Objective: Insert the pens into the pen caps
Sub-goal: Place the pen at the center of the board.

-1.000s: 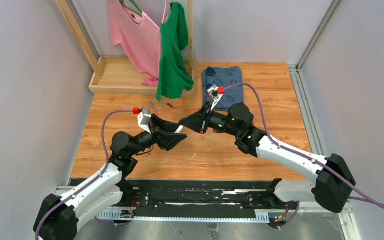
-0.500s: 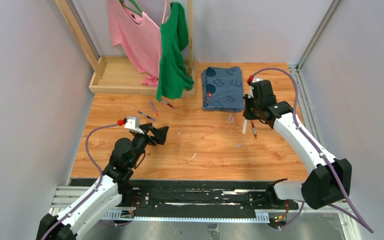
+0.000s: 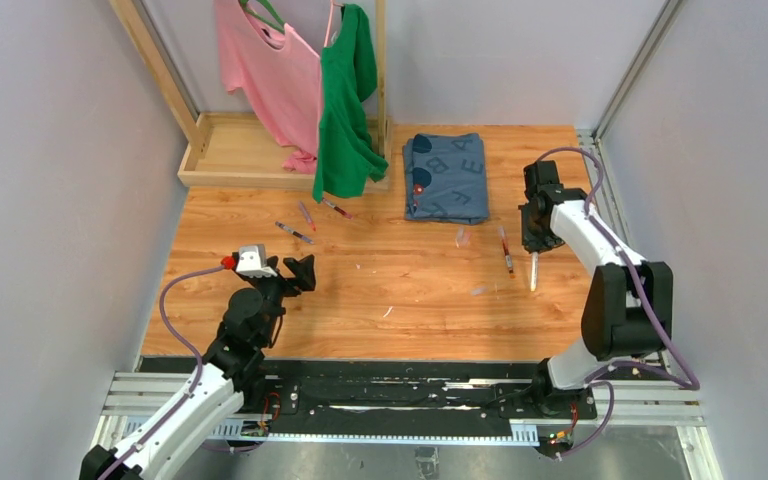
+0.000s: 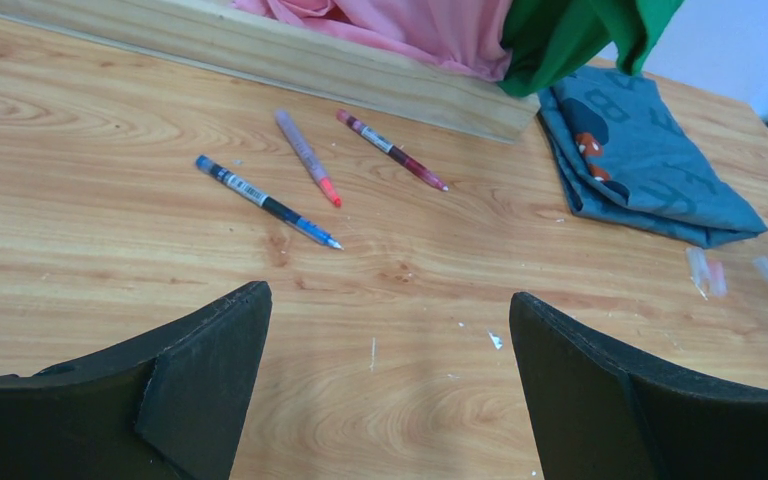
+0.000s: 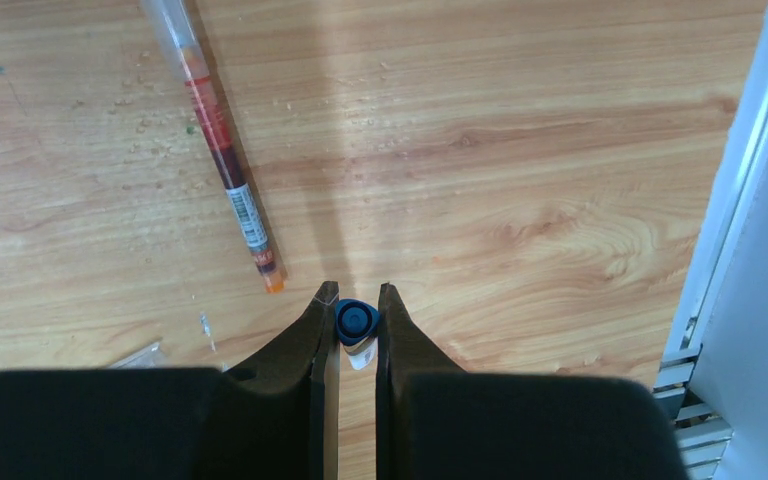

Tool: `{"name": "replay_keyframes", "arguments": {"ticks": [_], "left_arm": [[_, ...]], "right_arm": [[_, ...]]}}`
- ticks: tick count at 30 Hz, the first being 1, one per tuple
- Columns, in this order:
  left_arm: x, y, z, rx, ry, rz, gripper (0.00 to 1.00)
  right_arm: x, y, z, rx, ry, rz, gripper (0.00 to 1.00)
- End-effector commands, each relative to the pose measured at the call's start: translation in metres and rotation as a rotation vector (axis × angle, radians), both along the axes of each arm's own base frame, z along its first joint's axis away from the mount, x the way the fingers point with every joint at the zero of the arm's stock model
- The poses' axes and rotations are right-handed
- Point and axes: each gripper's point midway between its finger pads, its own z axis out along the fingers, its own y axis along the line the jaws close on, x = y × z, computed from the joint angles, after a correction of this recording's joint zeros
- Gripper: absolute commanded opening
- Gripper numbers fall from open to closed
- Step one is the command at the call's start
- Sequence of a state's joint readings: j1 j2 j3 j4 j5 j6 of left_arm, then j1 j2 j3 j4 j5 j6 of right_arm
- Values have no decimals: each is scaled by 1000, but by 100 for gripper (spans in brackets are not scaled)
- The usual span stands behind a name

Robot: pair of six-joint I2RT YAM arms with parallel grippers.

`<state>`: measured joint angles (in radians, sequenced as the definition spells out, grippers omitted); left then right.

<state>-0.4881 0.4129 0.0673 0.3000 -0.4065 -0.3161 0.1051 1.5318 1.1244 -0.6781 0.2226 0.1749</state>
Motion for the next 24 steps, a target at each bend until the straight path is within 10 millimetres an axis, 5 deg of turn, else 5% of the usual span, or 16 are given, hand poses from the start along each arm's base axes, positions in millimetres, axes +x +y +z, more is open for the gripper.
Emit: {"name": "replay_keyframes", "arguments": {"ticks": [1, 13, 24], "left_arm": [[2, 11, -3, 21, 10, 58, 93], [3, 12, -7, 27, 23, 65, 93], [4, 11, -9, 49, 35, 62, 93]], "right_arm": [[15, 3, -5, 46, 24, 33, 2], [55, 23, -35, 120, 37, 135, 9], [68, 31, -43, 198, -12, 147, 36]]}}
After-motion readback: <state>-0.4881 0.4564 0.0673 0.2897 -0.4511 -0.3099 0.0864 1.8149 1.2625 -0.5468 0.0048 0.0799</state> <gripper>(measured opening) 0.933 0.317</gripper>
